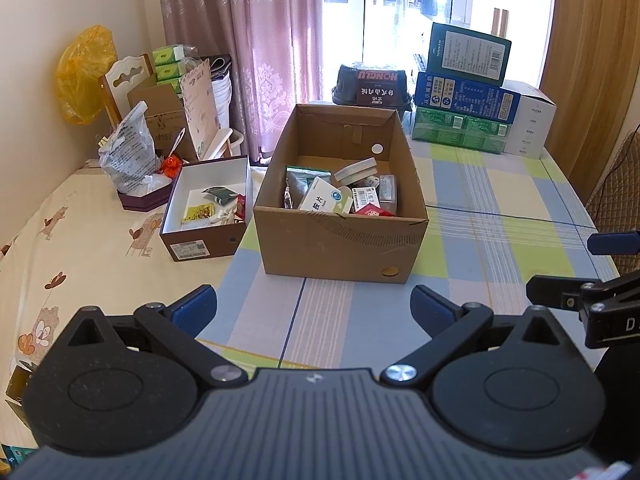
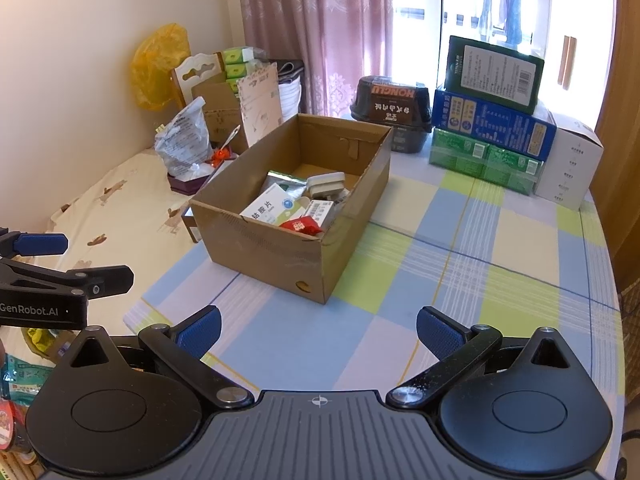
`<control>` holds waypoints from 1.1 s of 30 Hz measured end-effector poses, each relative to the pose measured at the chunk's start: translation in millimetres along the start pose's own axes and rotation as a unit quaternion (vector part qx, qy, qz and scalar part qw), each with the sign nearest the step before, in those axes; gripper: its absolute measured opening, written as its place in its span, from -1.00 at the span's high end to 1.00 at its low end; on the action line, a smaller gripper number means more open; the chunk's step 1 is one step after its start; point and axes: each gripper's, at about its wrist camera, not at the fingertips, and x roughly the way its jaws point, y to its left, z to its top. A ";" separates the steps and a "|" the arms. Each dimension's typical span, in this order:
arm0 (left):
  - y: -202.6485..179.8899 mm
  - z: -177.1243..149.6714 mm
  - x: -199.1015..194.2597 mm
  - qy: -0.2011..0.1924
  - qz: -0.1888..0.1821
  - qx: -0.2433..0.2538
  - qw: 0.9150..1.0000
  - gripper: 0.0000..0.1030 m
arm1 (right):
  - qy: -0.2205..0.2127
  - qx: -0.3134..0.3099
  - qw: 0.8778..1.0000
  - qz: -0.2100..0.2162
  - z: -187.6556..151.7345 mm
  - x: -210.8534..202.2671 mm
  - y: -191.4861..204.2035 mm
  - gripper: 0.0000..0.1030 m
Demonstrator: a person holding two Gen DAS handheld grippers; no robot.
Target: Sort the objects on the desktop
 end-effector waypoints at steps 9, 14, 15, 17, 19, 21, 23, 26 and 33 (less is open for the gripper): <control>1.2 -1.0 -0.4 0.002 -0.001 -0.001 1.000 -0.97 | 0.002 0.001 1.000 0.001 -2.3 2.8 2.9 -0.96; 2.4 -1.5 -0.1 0.003 -0.001 -0.006 1.000 -0.97 | 0.002 0.001 1.000 0.002 -3.2 4.6 3.6 -0.96; 3.2 -1.3 0.2 0.004 -0.002 -0.008 1.000 -0.97 | 0.003 0.001 1.000 0.001 -3.2 5.4 4.2 -0.96; 4.0 -1.4 1.1 0.004 -0.003 -0.010 1.000 -0.97 | 0.004 0.002 1.000 0.001 -3.1 7.0 4.7 -0.96; 4.9 -1.6 2.1 0.005 -0.003 -0.011 1.000 -0.97 | 0.004 0.003 1.000 0.001 -2.7 8.0 5.2 -0.96; 4.8 -1.8 2.8 0.006 -0.002 -0.012 1.000 -0.97 | 0.004 0.002 1.000 0.002 -2.1 8.9 6.0 -0.96; 5.1 -1.7 3.2 0.006 -0.001 -0.011 1.000 -0.97 | 0.004 0.002 1.000 0.002 -1.5 9.8 6.4 -0.96; 4.7 -1.6 4.1 0.006 0.000 -0.010 1.000 -0.97 | 0.004 0.003 1.000 0.003 -1.1 11.4 6.8 -0.96; 5.0 -1.7 5.1 0.005 -0.001 -0.011 1.000 -0.97 | 0.008 0.002 1.000 0.002 -0.5 15.9 8.9 -0.96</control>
